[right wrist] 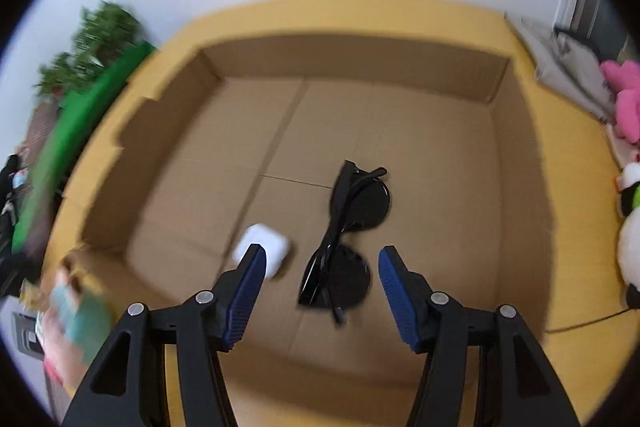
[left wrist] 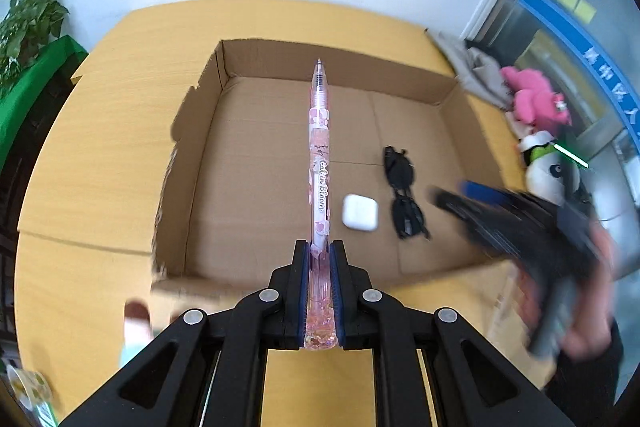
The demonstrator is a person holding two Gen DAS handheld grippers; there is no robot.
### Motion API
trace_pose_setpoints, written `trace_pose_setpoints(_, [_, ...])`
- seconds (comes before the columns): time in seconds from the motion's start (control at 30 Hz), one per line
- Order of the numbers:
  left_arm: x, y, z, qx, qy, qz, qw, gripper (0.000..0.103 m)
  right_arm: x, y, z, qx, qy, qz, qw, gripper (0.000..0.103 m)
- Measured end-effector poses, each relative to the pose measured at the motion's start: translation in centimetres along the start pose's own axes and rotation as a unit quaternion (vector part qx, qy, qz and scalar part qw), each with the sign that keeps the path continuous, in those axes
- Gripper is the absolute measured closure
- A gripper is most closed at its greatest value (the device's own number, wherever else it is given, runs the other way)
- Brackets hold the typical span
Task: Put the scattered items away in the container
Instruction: 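Grasp the pink pen with the left gripper while the right grasps the black sunglasses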
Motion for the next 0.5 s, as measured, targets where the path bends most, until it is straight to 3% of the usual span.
trace_pose_setpoints(0.1, [-0.2,-2.7,0.0,-0.002,-0.006,-0.006,1.0000,0.093,4.9,-0.1,0.8,0.014,-0.008,-0.063,0.998,0.047])
trace_pose_setpoints(0.2, [0.4,-5.5,-1.1,-0.007,-0.004,-0.022,0.9997,0.093,7.7,-0.9,1.3,0.015,-0.029,-0.099,0.995,0.067])
trace_pose_setpoints(0.23, [0.8,-6.4,-1.5,-0.008,-0.001,-0.028,0.9996,0.093,8.0,-1.0,1.4,0.013,-0.037,-0.105,0.994,0.071])
trace_pose_setpoints(0.27, [1.1,-7.3,-2.0,-0.011,0.003,-0.033,0.9994,0.093,7.9,-0.7,1.4,0.010,-0.045,-0.103,0.994,0.082])
trace_pose_setpoints(0.4, [3.0,-10.0,-3.2,-0.021,0.014,-0.055,0.9982,0.093,7.6,-1.0,1.0,-0.009,-0.062,-0.105,0.992,0.085])
trace_pose_setpoints(0.47, [4.1,-11.1,-3.5,-0.020,0.021,-0.068,0.9973,0.093,6.7,-1.3,1.0,-0.012,-0.072,-0.090,0.993,0.096])
trace_pose_setpoints(0.5, [4.6,-11.6,-3.6,-0.019,0.024,-0.074,0.9968,0.093,6.2,-1.3,0.9,-0.014,-0.073,-0.082,0.994,0.096])
Point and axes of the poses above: each gripper's, at about its wrist camera, not at the fingertips, and x roughly the way its jaws point, z to its right, y to its top, the point moved 10 cm from there along x, roughly the way its jaws point, and after that the axes turned 14 degrees about -x, right-handed, at the moved point
